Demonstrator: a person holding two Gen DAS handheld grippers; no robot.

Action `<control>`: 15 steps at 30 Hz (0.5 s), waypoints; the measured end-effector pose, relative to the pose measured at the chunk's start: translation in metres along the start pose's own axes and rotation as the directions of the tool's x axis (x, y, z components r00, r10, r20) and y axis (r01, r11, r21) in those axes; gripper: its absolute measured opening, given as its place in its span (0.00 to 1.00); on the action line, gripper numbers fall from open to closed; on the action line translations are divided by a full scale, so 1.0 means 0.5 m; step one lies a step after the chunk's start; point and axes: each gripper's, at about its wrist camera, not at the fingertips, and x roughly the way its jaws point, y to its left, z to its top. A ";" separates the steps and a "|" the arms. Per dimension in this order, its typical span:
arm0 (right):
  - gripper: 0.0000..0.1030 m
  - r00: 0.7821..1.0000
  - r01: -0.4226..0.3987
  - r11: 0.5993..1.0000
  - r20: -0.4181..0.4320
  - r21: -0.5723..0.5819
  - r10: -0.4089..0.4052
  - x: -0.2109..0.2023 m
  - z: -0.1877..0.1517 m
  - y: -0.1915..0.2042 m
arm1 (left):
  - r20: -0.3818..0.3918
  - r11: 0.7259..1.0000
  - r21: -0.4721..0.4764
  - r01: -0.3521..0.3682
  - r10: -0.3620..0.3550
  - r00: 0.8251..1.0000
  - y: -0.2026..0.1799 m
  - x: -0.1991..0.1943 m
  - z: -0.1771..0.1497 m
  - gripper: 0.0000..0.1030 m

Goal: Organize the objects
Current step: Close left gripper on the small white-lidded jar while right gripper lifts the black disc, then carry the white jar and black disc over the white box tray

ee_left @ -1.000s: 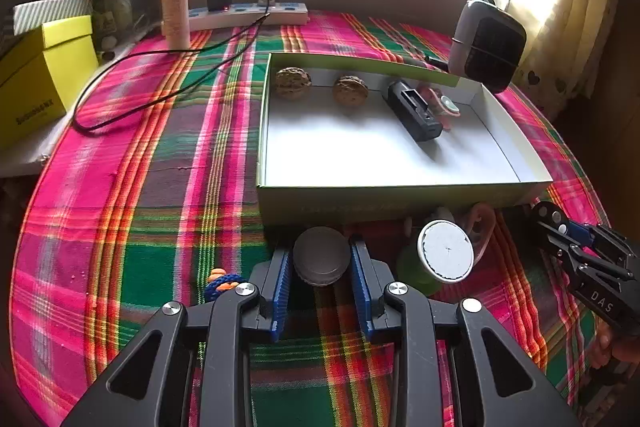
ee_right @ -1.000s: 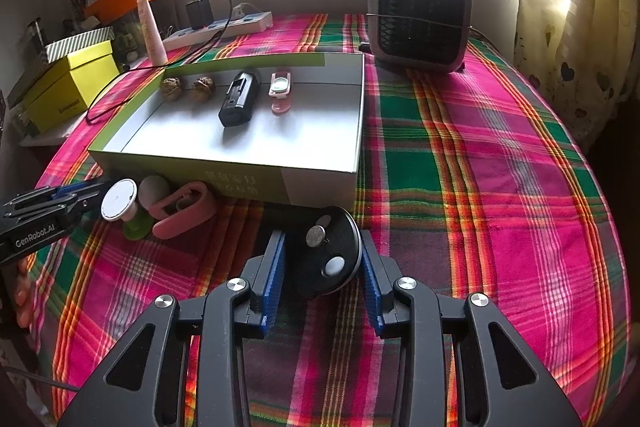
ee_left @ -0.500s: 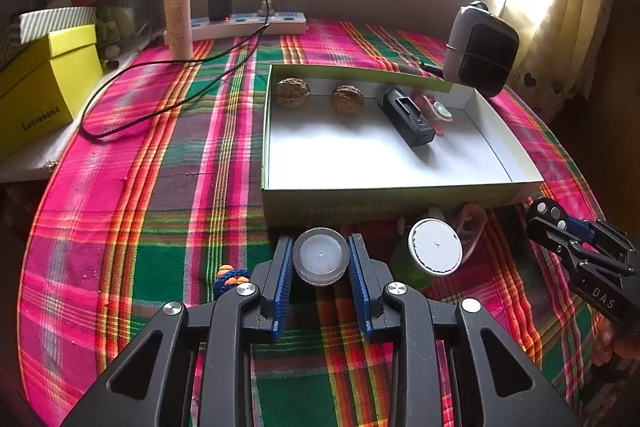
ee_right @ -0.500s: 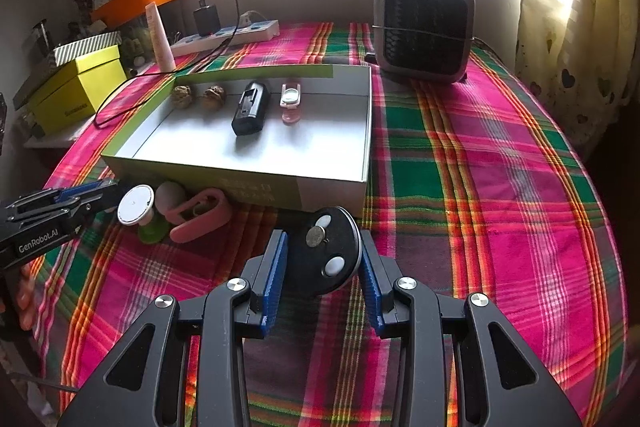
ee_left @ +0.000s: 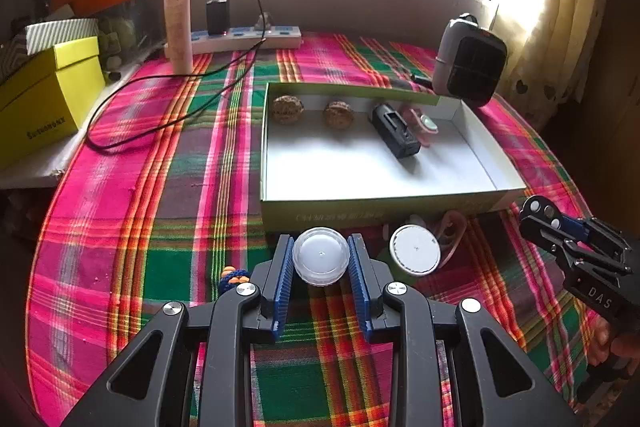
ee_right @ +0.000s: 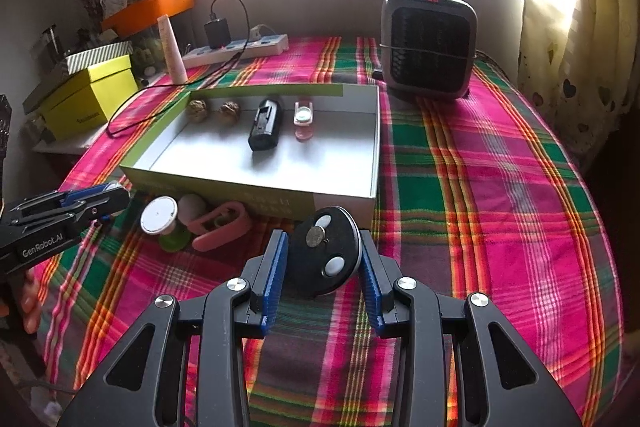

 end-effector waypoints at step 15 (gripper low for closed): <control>0.35 0.998 -0.039 0.999 0.047 -0.019 0.040 -0.011 0.044 0.023 | 0.029 1.000 0.009 0.003 -0.003 1.000 -0.003 -0.008 0.029 0.25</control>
